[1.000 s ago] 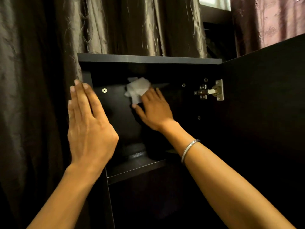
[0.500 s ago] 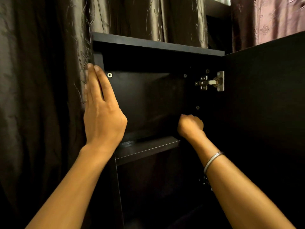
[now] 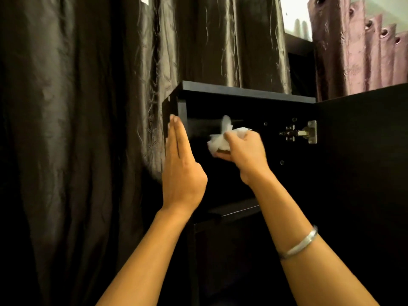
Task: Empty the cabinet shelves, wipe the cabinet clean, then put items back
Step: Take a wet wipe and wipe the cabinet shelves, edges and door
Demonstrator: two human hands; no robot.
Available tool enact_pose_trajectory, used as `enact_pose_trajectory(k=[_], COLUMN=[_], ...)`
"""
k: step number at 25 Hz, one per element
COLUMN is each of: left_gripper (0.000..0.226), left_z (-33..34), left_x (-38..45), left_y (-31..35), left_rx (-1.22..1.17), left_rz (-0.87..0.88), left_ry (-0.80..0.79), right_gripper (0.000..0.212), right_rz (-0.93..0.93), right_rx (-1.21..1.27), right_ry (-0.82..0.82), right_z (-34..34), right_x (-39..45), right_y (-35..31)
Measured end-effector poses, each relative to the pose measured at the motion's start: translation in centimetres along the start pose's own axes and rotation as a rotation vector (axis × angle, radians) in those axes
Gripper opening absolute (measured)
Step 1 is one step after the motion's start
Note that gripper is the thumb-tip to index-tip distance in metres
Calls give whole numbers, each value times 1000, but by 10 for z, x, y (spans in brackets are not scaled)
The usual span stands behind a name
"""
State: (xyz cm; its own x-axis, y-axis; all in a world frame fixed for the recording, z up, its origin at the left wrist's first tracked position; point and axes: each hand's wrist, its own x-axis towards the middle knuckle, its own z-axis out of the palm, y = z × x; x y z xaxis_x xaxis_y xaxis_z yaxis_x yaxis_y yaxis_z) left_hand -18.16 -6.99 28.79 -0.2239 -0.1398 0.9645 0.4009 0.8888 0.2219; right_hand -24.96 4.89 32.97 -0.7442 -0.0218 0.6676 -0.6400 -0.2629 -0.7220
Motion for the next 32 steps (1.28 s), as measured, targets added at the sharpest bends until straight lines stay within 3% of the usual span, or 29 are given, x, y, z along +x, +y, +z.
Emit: enact_pose_trajectory(k=[4,6,8,13,16,20,22,26,30,32], left_gripper=[93,94,93,68,64,63,65,70,70,70], left_z=[0,0,-1,1,2,5,7,10,14,14], left_x=[1,1,1,0,1,0,-3,-8,-10,-10], left_y=[-1,-2,-4,-4,-1,3,7,14,18,18], left_rx=[-176,-215,-214,-131,-79,14,62,83,96,99], left_rz=[-145,-154,-145,-119,-103,-70,-97,-233,-277,-274], left_ry=[-11,-9,-4,66,114,149,157,152,167,166], right_gripper=[26,14,16,17,17,17,28,49,38,46], right_rz=[-204,-212,-215,-325,-235,-178,-216,-220,97,103], right_rx=[-193,-241,-371,-533,-485,-638,-748,-1045,-1470,-1600], right_ry=[214,209,174,-378,-516,-866,-971,-876,-665,-683], right_z=[-19,-17,-1,45,31,-5,-21,-74,-143,-135], right_x=[4,11,23,10,-13,-45,-52,-25,30,26], right_y=[-9,-7,-4,20,40,52,54,52,77,78])
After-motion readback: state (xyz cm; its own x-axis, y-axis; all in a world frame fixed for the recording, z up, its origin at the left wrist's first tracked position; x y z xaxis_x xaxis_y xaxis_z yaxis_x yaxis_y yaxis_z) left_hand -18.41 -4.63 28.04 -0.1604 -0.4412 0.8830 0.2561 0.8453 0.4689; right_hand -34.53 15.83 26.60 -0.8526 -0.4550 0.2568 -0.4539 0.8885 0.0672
